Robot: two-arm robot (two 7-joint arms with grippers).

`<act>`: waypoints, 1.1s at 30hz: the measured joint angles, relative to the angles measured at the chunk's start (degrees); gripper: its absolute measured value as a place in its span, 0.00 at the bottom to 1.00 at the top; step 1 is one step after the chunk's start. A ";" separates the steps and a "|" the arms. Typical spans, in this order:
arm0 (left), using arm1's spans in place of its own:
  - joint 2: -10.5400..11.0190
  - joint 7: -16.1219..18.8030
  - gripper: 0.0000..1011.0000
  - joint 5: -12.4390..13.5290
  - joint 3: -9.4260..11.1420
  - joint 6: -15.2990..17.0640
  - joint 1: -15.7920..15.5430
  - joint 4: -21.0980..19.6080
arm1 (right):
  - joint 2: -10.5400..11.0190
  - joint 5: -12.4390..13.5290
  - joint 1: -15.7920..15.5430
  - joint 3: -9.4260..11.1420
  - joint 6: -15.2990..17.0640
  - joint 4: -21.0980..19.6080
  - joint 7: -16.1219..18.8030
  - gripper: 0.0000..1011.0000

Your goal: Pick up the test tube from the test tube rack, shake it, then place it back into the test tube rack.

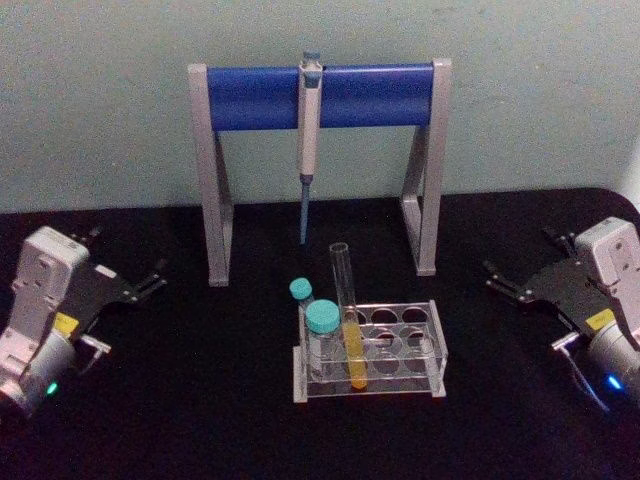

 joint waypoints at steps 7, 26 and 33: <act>0.00 0.00 0.99 0.00 0.00 0.00 0.00 0.00 | 0.64 3.65 -4.06 1.76 1.37 -5.18 3.52 0.99; 0.00 0.00 0.99 0.00 0.00 0.00 0.00 0.00 | -1.44 9.97 -7.41 1.01 4.35 -12.45 14.67 0.99; 0.00 0.00 0.99 0.00 0.00 0.00 0.00 0.00 | -3.39 9.83 -5.50 -0.20 5.59 -11.79 17.64 0.99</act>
